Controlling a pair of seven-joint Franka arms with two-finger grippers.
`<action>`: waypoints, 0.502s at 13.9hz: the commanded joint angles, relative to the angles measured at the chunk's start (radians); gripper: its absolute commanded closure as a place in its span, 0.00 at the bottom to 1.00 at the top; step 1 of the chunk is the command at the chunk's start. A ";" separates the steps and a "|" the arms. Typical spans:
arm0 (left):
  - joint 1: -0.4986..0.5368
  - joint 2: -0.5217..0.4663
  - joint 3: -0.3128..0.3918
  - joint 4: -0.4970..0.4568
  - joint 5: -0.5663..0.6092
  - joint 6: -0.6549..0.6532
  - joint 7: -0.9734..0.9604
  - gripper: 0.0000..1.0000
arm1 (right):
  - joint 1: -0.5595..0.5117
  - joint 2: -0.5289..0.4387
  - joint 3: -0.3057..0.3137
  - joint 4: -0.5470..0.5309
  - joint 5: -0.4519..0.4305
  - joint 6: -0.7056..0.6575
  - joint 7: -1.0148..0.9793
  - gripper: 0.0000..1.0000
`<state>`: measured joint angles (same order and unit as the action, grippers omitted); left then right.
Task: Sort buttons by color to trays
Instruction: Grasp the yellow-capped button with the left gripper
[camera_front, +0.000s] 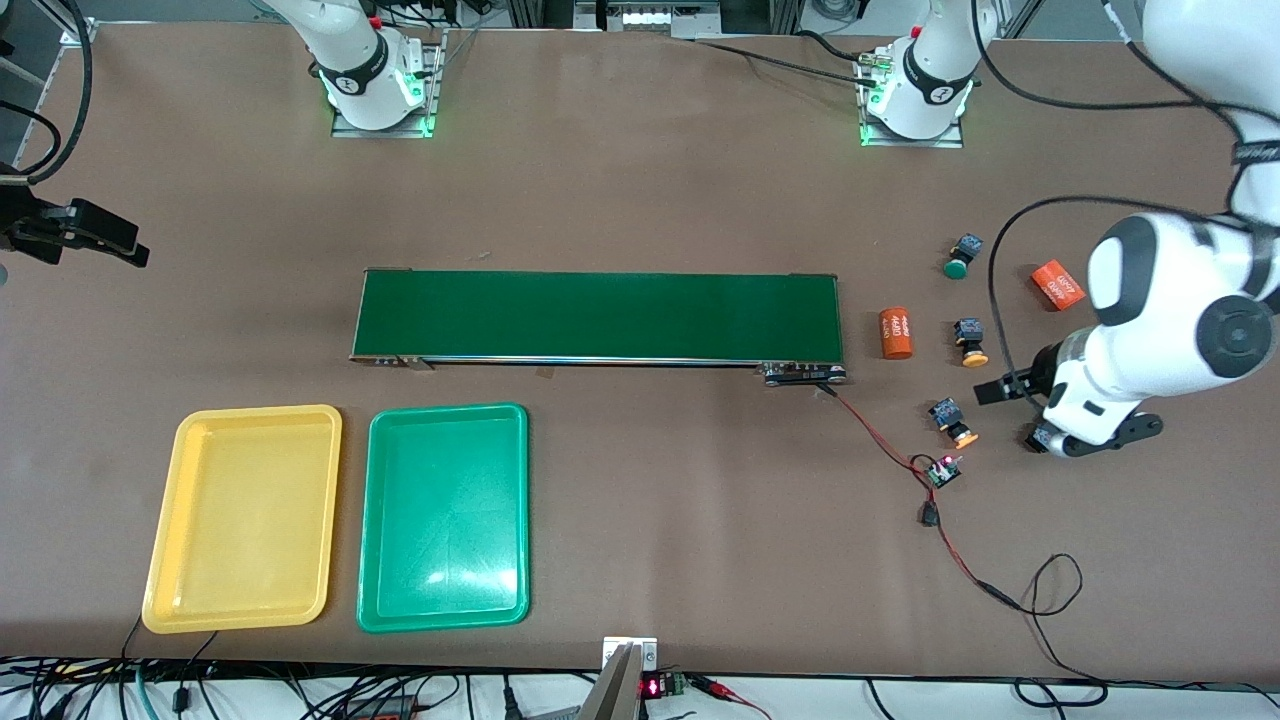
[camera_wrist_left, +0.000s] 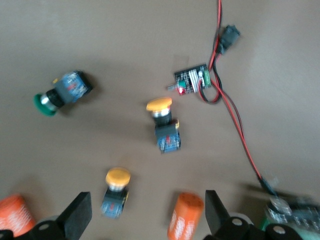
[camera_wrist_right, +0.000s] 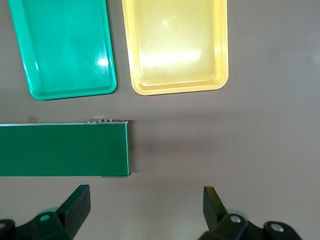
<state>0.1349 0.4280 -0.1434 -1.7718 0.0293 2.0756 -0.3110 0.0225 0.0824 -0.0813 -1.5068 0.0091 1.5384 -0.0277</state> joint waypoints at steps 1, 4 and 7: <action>0.003 0.055 -0.005 -0.064 0.018 0.191 -0.019 0.00 | -0.004 -0.004 0.002 0.005 -0.001 -0.009 -0.009 0.00; 0.000 0.124 -0.005 -0.074 0.018 0.311 -0.017 0.00 | -0.006 -0.003 0.002 0.005 -0.001 -0.009 -0.009 0.00; 0.002 0.178 -0.004 -0.081 0.018 0.366 -0.016 0.00 | -0.006 -0.003 0.002 0.005 -0.001 -0.008 -0.009 0.00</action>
<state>0.1345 0.5840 -0.1451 -1.8514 0.0294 2.4108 -0.3115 0.0221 0.0831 -0.0814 -1.5069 0.0091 1.5384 -0.0277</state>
